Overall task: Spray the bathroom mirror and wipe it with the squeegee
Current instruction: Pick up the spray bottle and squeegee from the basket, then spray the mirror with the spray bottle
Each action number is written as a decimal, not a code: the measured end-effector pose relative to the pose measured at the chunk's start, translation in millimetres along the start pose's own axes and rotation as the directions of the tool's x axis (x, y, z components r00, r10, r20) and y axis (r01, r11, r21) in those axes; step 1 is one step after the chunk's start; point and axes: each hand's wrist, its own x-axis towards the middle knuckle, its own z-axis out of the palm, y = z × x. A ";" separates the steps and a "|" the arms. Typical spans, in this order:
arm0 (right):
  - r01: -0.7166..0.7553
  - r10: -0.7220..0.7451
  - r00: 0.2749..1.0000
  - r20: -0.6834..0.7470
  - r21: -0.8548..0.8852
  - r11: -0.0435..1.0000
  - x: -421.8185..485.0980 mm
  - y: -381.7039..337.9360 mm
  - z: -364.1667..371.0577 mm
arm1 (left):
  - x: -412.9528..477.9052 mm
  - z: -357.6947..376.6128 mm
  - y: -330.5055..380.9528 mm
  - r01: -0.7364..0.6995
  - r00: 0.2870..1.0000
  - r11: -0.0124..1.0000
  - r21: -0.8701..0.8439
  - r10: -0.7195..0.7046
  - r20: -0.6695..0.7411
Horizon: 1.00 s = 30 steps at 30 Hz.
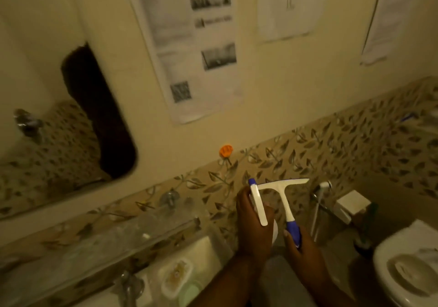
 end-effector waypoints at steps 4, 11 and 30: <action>0.125 -0.125 0.992 -0.008 0.057 0.991 -23.3 -80.0 4.0 | 3.7 -74.0 49.7 -0.178 0.978 0.982 -0.066 0.169 -0.119; 0.551 -0.573 0.819 0.017 0.257 0.794 -76.5 -247.7 27.5 | 31.8 -257.9 130.6 -0.290 0.895 0.943 -0.166 0.205 -0.396; 0.792 -0.843 0.530 -0.091 0.410 0.453 -121.1 -473.0 99.5 | 109.1 -495.9 222.1 -0.208 0.794 0.966 0.151 0.257 -0.551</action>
